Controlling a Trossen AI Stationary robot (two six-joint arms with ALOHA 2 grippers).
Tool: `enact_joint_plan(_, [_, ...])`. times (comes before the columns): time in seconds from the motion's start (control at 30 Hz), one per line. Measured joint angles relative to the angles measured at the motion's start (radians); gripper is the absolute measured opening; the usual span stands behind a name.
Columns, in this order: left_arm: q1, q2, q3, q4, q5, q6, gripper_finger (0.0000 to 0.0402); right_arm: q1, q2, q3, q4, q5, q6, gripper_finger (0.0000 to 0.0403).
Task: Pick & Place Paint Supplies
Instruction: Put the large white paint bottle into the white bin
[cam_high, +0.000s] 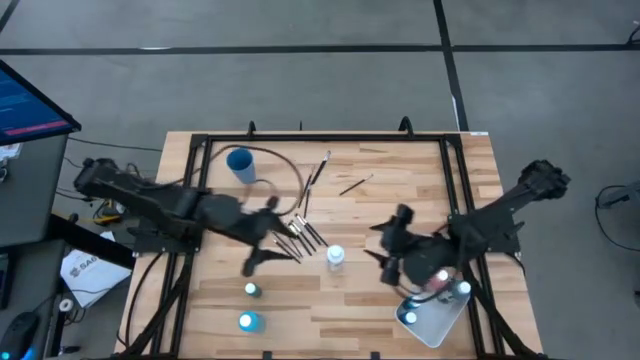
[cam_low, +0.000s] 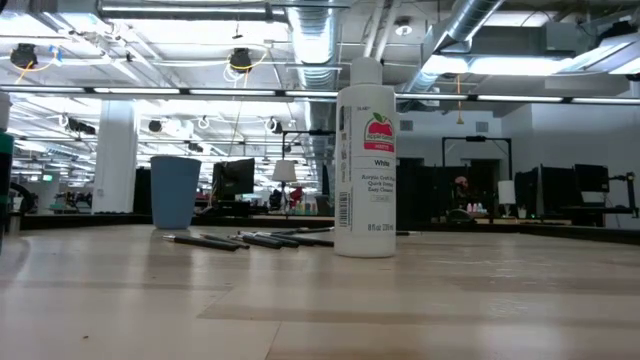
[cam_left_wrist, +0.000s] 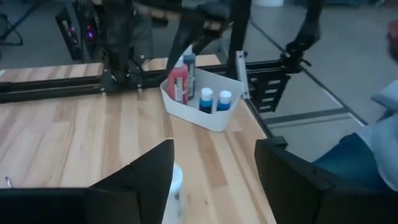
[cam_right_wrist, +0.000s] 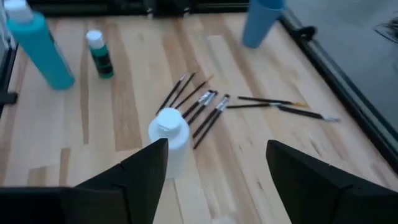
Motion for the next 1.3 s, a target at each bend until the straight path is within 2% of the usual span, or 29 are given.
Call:
enact_joint_plan(0.2, [-0.076, -0.236, -0.218, 0.028, -0.057, -0.087, 0.0206, -0.110, 0.122, 0.000, 0.180, -0.148, -0.205, 0.0265])
enact_joint_plan(0.43, [-0.130, -0.407, -0.417, 0.057, -0.131, -0.235, 0.0205, -0.189, 0.214, -0.001, 0.227, -0.268, -0.227, 0.0265])
enact_joint_plan(0.53, [-0.137, -0.440, -0.459, 0.093, -0.138, -0.255, 0.0205, -0.210, 0.239, -0.001, 0.288, -0.360, -0.239, 0.0265])
enact_joint_plan(0.6, [-0.139, -0.449, -0.469, 0.093, -0.139, -0.257, 0.0205, -0.216, 0.257, 0.000, 0.325, -0.385, -0.258, 0.0265])
enact_joint_plan(0.93, [-0.138, -0.445, -0.476, 0.108, -0.139, -0.256, 0.0205, -0.223, 0.326, -0.001, 0.320, -0.387, -0.278, 0.0259])
enact_joint_plan(1.1, [-0.138, -0.445, -0.476, 0.109, -0.139, -0.259, 0.0205, -0.212, 0.323, 0.000, 0.320, -0.387, -0.277, 0.0208])
enact_joint_plan(1.3, [-0.138, -0.445, -0.476, 0.115, -0.139, -0.259, 0.0205, -0.209, 0.313, 0.000, 0.319, -0.384, -0.276, 0.0111])
